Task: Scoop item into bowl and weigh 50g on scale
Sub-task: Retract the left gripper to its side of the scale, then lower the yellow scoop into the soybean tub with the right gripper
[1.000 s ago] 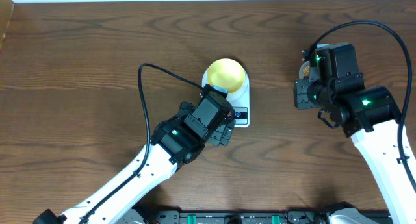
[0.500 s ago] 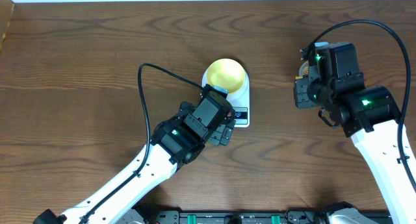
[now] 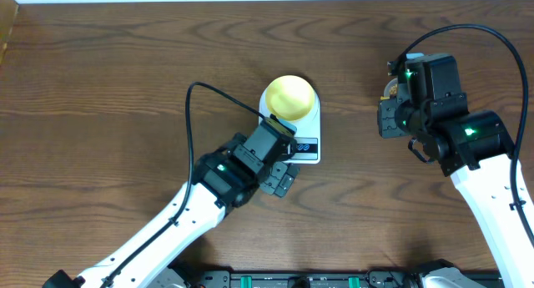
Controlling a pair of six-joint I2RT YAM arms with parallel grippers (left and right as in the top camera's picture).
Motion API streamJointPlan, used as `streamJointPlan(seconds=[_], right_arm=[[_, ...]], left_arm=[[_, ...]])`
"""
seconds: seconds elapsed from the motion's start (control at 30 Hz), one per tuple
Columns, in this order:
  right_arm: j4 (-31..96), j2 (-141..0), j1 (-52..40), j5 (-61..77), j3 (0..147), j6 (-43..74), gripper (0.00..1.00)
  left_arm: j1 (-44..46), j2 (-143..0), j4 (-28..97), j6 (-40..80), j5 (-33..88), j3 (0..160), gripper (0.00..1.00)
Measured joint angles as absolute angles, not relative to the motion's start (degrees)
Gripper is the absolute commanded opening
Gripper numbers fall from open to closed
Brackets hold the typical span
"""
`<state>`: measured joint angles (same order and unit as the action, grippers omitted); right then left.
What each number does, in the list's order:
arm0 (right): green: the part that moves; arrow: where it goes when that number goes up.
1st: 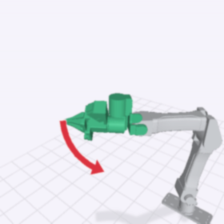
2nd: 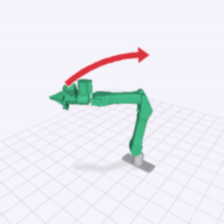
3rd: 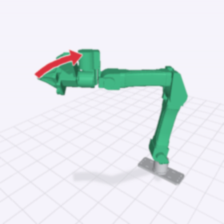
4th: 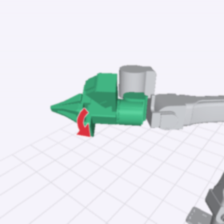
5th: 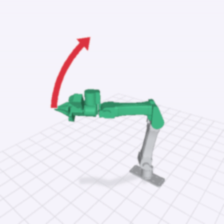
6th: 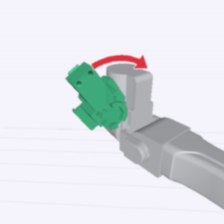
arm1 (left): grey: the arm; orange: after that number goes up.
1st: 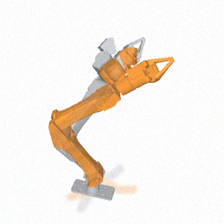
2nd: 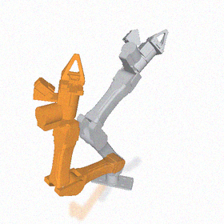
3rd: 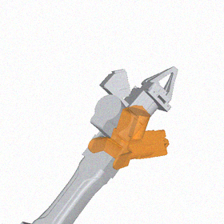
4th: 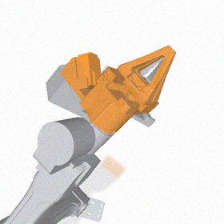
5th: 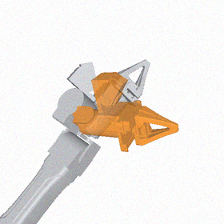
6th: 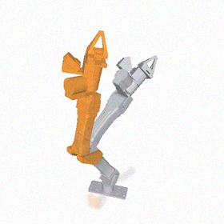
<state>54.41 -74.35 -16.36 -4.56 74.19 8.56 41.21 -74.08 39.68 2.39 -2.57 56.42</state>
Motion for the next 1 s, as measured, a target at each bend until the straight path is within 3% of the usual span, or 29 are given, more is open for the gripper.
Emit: streamJointPlan(seconds=[0.53, 1.0], right_arm=[[54.94, -74.35, -13.85, -4.56, 74.19, 8.71, 0.01], [54.87, -74.30, -6.11, 3.11, 74.19, 9.15, 0.01]], left_arm=[[18.46, -74.08, 40.07, -15.84, 21.87, 56.42, 0.98], [17.30, -66.15, 37.08, -19.57, 23.44, 56.38, 0.98]])
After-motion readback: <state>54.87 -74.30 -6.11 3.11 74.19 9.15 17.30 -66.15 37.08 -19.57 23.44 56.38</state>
